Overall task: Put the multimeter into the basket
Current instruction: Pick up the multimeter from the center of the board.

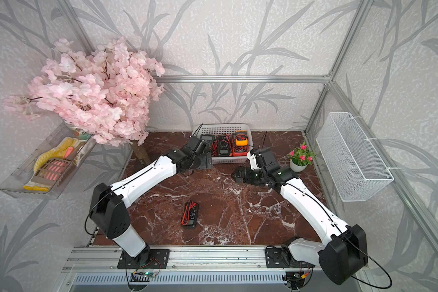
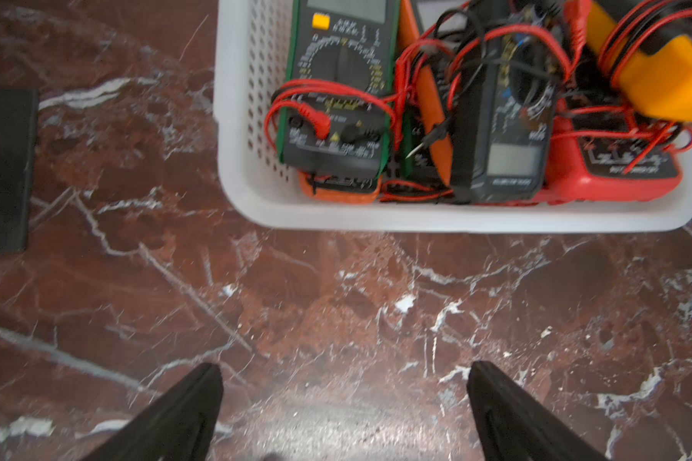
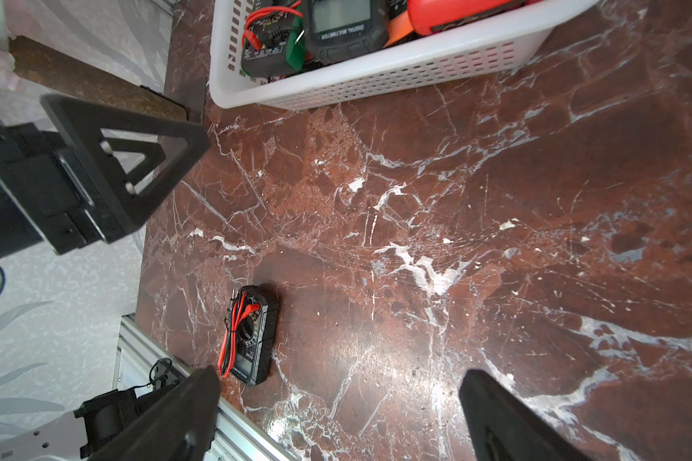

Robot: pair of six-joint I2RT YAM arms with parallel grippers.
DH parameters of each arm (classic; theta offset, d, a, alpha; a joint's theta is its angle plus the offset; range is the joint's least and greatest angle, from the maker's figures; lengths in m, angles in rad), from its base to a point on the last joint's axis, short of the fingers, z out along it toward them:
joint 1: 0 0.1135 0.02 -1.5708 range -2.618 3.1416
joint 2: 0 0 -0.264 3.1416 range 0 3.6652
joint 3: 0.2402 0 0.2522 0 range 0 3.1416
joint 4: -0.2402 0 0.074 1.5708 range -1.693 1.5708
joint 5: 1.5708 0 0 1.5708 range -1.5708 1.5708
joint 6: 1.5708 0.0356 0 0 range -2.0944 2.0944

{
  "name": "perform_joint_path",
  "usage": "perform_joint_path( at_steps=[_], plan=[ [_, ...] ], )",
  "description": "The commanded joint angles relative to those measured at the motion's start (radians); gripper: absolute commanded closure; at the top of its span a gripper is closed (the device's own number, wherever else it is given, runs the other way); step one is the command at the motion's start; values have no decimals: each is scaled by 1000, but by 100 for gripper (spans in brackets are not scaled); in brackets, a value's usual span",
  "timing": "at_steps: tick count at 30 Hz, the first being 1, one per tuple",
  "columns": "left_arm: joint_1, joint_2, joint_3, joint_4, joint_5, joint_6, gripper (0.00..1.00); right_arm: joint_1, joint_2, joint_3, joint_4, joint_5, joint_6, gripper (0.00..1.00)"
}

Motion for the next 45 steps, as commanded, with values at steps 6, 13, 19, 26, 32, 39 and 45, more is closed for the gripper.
perform_joint_path(
  at_steps=[6, 13, 19, 26, 32, 39, 45],
  plan=[
    [-79, -163, -230, -21, -68, -104, 0, 65, -12, -6, -34, 33, -46, 1],
    [-150, -266, -404, -34, -80, -218, 0, 79, -22, -35, -33, 38, -38, 1],
    [-208, -323, -528, -15, -76, -316, 0, 90, -16, -40, -33, 32, -38, 1],
    [-258, -319, -622, 60, -67, -370, 0, 96, 1, -35, -33, 24, -40, 1],
    [-273, -285, -675, 98, -53, -380, 0, 98, 8, -28, -40, 25, -43, 1],
    [-283, -256, -726, 146, -38, -388, 0, 98, 19, -16, -50, 26, -49, 1],
    [-290, -225, -740, 182, -23, -385, 6, 97, 30, -6, -52, 26, -53, 1]
  ],
)
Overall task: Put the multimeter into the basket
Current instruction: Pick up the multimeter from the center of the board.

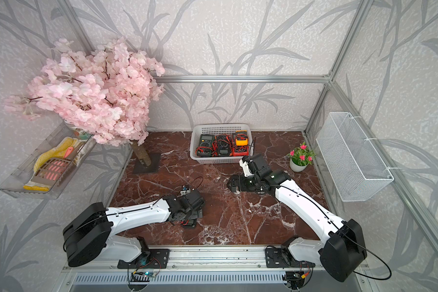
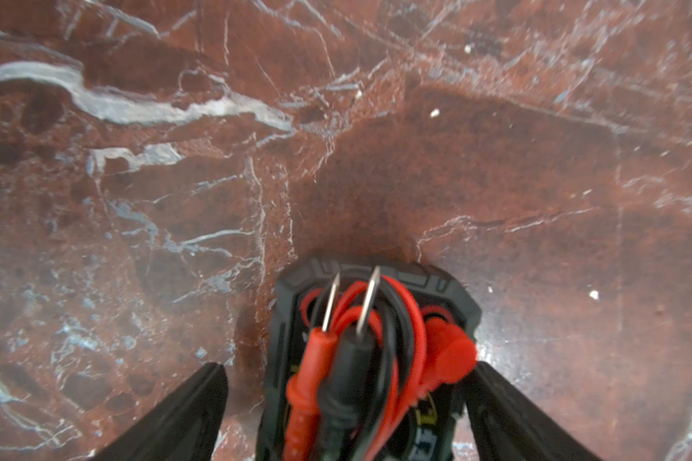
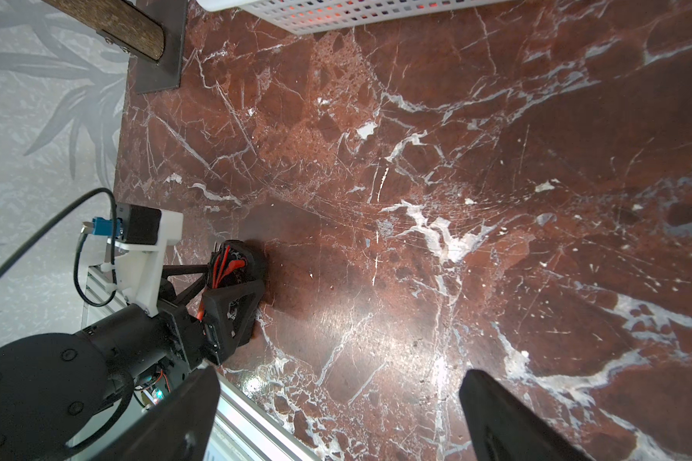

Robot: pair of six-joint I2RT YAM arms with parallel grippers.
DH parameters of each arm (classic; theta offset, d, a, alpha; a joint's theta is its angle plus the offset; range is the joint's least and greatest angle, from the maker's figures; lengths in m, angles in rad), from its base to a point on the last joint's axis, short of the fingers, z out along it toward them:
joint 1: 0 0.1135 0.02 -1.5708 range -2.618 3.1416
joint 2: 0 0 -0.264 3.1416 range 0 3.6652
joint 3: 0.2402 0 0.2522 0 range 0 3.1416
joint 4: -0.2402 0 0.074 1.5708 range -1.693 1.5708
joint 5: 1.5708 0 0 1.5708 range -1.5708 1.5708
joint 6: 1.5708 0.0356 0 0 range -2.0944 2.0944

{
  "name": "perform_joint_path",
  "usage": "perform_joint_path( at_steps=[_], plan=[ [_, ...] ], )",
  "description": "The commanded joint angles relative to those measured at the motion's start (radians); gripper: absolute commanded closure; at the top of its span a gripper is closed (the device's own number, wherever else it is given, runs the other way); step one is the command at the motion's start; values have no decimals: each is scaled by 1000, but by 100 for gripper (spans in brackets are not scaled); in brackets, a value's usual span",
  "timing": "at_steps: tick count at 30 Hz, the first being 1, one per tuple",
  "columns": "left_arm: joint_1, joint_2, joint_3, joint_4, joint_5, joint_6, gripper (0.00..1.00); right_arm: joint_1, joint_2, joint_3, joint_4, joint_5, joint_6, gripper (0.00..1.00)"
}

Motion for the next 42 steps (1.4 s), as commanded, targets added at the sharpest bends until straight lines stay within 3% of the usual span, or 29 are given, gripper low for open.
perform_joint_path(
  at_steps=[1, 15, 28, 42],
  plan=[
    [-8, 20, -11, 29, 6, -8, 7, 5, 10, 30, -22, 1, -19, 1],
    [-15, 21, -11, 48, 12, -11, 58, 6, 23, 61, -23, -8, -18, 1],
    [-14, -9, 49, 2, -19, 7, 66, 6, 24, 85, 3, -52, -12, 1],
    [9, -25, 210, -121, -103, 50, 69, 6, 20, 84, 15, -62, -6, 1]
  ],
)
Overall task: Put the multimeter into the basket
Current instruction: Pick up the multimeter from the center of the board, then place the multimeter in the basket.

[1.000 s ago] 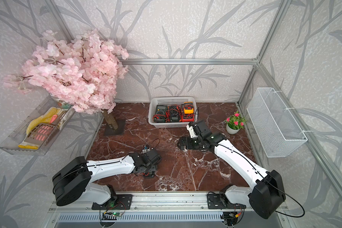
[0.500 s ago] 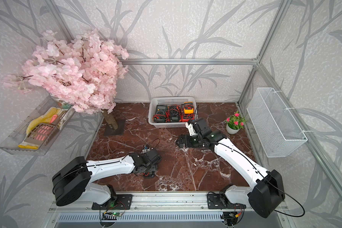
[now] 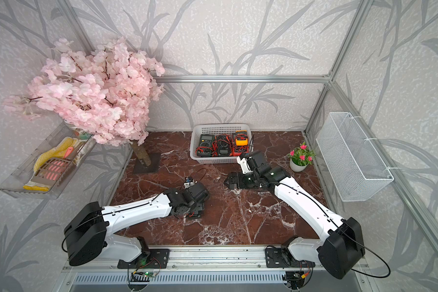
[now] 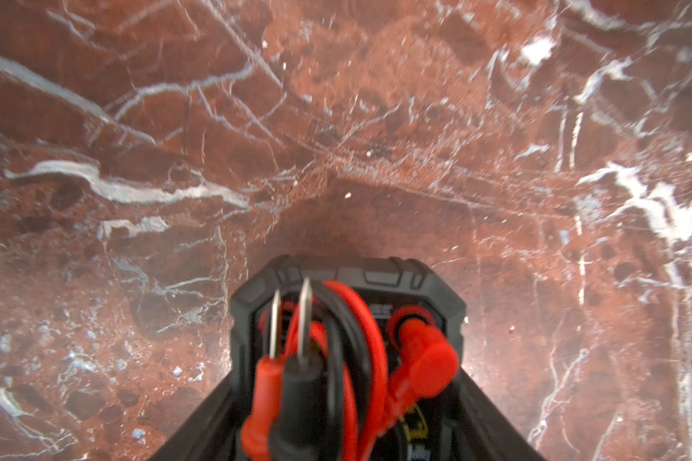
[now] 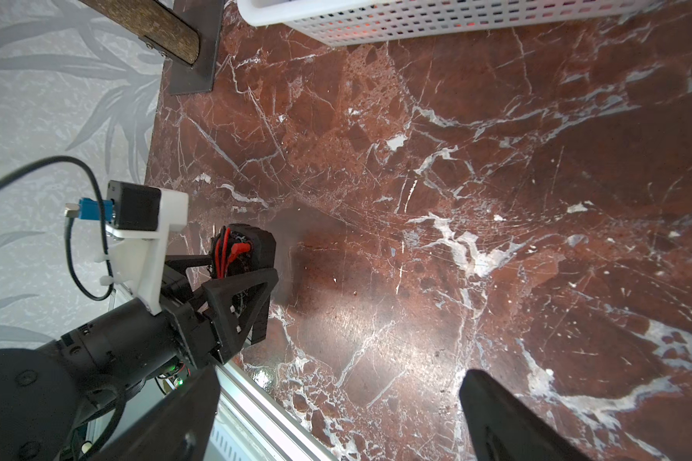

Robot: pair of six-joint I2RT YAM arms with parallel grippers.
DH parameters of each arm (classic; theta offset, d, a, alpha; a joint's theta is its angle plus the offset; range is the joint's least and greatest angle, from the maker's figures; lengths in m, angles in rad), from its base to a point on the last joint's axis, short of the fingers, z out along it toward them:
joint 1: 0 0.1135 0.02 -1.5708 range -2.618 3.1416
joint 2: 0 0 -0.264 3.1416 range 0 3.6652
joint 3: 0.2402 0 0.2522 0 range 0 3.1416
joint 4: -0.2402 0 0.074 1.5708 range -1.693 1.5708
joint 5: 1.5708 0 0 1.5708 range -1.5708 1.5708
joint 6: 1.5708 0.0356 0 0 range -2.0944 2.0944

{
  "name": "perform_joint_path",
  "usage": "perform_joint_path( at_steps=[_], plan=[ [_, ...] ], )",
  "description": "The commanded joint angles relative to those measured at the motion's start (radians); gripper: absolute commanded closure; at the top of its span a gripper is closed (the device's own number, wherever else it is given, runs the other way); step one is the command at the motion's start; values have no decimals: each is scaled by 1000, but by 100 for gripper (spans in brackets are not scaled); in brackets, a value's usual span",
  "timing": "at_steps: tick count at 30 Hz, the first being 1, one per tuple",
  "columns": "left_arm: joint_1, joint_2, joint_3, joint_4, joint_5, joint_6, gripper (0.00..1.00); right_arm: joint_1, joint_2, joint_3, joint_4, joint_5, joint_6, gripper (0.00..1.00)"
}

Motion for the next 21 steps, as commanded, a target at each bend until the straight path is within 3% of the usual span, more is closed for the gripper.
perform_joint_path(
  at_steps=[1, 10, 21],
  plan=[
    [15, -26, 49, -53, -51, 34, 69, 4, -1, 26, 18, -13, 4, 1],
    [101, -19, 128, -23, -72, 116, 70, 4, -6, 32, 33, -31, 2, 1],
    [243, 81, 338, -13, -54, 272, 70, 4, 5, 52, 65, -40, 3, 1]
  ],
)
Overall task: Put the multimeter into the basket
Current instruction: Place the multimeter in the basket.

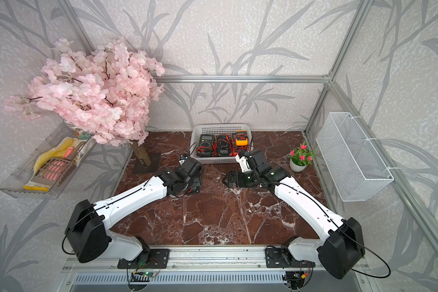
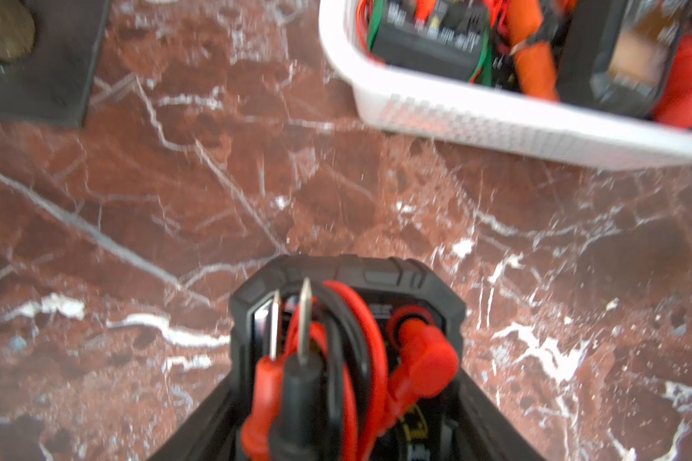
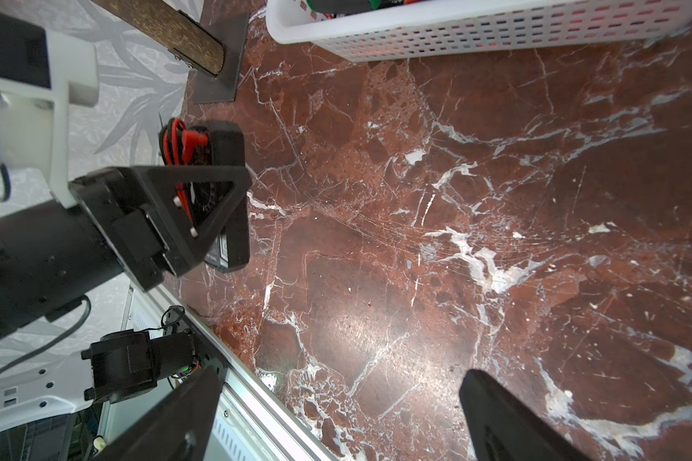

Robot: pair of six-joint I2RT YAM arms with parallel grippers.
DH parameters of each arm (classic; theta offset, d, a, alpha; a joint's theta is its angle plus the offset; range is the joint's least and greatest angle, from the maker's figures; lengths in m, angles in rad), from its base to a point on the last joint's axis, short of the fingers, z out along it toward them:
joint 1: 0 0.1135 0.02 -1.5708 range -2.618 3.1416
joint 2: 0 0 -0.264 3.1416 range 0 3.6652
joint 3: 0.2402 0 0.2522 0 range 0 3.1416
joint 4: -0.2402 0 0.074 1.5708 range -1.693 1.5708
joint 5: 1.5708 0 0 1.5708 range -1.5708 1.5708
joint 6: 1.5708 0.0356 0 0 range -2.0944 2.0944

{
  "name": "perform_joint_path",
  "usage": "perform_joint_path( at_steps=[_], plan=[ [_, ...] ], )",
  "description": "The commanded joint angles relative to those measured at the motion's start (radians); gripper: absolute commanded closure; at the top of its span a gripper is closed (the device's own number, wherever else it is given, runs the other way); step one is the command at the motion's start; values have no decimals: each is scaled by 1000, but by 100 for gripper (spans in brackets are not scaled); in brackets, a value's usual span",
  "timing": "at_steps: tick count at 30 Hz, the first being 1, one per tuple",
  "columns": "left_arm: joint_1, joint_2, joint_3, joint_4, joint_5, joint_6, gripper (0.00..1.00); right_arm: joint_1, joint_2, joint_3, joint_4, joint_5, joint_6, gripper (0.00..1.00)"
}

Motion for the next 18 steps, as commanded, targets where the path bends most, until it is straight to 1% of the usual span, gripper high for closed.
perform_joint_path(
  at_steps=[1, 13, 18],
  plan=[
    [30, 40, 87, 1, -12, 87, 70, 4, 6, 41, 27, -9, 0, 1],
    [124, 211, 349, -10, 20, 219, 70, 1, 25, 76, 30, 12, -11, 1],
    [158, 296, 461, -15, 37, 251, 69, -1, 35, 91, 33, 18, -11, 1]
  ],
)
